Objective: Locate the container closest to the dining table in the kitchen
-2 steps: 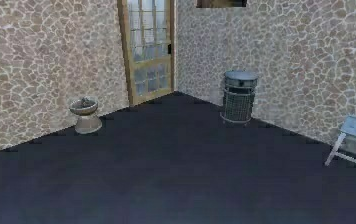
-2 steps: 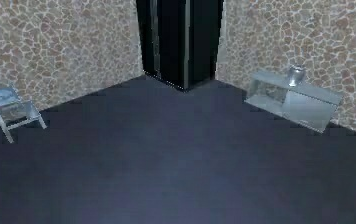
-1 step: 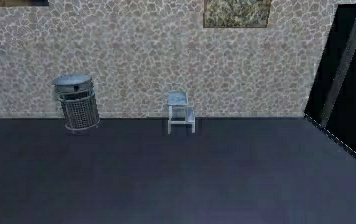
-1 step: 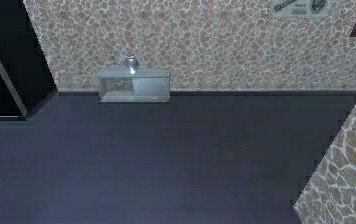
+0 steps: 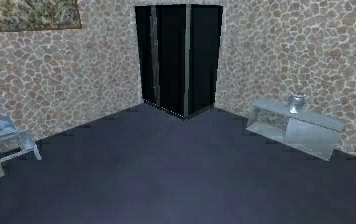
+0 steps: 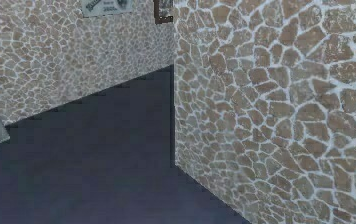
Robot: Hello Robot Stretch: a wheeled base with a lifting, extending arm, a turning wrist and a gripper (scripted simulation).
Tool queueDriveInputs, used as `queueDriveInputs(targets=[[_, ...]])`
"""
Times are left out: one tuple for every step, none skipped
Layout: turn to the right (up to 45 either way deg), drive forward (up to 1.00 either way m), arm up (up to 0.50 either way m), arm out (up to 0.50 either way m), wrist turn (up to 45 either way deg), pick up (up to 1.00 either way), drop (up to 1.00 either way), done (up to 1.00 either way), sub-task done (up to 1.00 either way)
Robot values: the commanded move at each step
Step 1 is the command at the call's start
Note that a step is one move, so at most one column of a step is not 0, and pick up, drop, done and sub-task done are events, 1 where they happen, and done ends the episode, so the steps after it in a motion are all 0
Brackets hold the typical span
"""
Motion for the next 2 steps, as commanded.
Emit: queueDriveInputs(targets=[[15.0, 0.0, 0.0, 0.0, 0.0, 0.0, 0.0, 0.0, 0.0], [0.0, 0.05, 0.0, 0.0, 0.0, 0.0, 0.0, 0.0, 0.0]])
